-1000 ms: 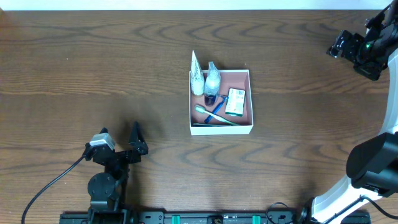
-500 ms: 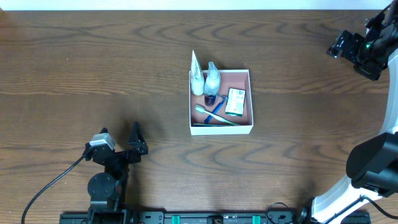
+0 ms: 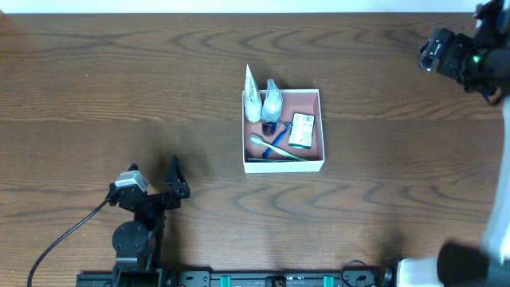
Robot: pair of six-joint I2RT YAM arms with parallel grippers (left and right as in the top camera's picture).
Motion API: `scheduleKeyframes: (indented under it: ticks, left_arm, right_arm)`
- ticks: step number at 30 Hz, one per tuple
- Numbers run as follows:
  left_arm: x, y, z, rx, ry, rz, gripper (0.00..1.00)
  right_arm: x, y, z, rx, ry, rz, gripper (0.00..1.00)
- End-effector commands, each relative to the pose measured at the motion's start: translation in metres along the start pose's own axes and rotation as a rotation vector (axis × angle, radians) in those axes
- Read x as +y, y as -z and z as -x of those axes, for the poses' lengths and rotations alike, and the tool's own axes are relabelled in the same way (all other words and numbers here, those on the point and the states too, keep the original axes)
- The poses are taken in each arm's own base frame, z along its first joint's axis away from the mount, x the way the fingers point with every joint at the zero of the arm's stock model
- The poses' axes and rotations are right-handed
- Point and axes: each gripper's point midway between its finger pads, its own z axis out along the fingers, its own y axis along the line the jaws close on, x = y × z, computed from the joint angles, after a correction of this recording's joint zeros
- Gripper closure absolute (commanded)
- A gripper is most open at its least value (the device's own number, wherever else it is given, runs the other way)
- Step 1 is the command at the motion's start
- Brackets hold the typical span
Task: Pack container
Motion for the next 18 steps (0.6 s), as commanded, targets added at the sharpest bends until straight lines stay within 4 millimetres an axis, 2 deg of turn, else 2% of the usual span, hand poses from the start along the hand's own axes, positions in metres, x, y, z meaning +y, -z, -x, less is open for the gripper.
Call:
scheduleKeyframes:
  ticks: [1,6,9,12,14,18]
  left_arm:
    - [0.009,-0.001,-0.016,0.048,-0.019,0.031,0.02]
    - [0.009,-0.001,-0.016,0.048,-0.019,0.032,0.02]
    - [0.009,-0.001,-0.016,0.048,-0.019,0.031,0.02]
    - [0.009,-0.001,-0.016,0.048,-0.019,0.032,0.02]
    - [0.009,-0.001,-0.016,0.048,-0.019,0.032,0.02]
    - [0.009,-0.001,-0.016,0.048,-0.019,0.031,0.02]
  right_arm:
    - [0.014,0.067,0.004,-0.165,0.073,-0.011,0.01]
    - [0.039,0.144,-0.012,-0.328,0.132,0.066,0.01]
    - [0.042,0.189,-0.028,-0.429,0.173,0.082,0.01]
    - [0.040,0.232,-0.053,-0.509,0.181,0.100,0.01]
    - [0.037,0.252,-0.071,-0.540,0.185,0.107,0.01]
    - [0.026,0.274,-0.107,-0.554,0.185,0.093,0.01]
